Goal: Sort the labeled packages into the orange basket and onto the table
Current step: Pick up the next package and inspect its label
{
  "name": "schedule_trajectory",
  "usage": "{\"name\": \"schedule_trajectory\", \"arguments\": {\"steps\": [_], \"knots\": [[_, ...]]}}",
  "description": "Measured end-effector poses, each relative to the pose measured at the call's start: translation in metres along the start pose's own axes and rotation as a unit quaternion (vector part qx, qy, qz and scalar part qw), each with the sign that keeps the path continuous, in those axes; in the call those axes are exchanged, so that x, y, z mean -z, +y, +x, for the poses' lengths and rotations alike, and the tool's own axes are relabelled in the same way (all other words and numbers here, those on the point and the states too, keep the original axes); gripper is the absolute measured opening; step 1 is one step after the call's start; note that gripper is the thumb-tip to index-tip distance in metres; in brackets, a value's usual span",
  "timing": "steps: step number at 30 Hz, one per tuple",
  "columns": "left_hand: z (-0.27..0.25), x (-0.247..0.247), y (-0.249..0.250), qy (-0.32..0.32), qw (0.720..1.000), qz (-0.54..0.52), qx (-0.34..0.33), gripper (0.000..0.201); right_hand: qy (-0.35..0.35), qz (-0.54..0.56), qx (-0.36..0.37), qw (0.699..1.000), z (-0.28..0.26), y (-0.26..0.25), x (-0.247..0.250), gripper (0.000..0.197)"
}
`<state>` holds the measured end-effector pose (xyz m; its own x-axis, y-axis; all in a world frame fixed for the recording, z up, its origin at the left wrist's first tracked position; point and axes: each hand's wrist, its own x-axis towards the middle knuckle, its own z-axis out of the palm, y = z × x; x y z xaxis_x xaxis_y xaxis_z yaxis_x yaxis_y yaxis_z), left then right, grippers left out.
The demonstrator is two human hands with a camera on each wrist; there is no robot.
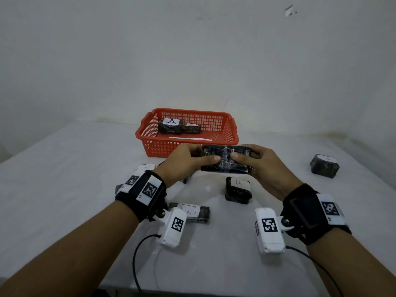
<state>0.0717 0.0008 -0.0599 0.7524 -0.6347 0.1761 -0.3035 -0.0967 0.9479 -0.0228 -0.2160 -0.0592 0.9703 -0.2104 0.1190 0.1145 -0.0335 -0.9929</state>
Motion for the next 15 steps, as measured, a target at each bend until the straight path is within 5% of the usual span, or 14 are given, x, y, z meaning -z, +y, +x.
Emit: {"name": "schedule_trajectory", "arguments": {"steps": [3,15], "knots": [[-0.0003,-0.0004,0.0032,0.011,1.000,-0.003,-0.014,0.032,-0.012,-0.018,-0.005,1.000,-0.0007,0.0018,-0.0004,0.064],[-0.0022,-0.0012,0.0082,-0.023,0.998,-0.047,-0.028,0.041,0.013,-0.081,0.047,0.996,-0.0052,-0.0007,0.0001,0.048]]}}
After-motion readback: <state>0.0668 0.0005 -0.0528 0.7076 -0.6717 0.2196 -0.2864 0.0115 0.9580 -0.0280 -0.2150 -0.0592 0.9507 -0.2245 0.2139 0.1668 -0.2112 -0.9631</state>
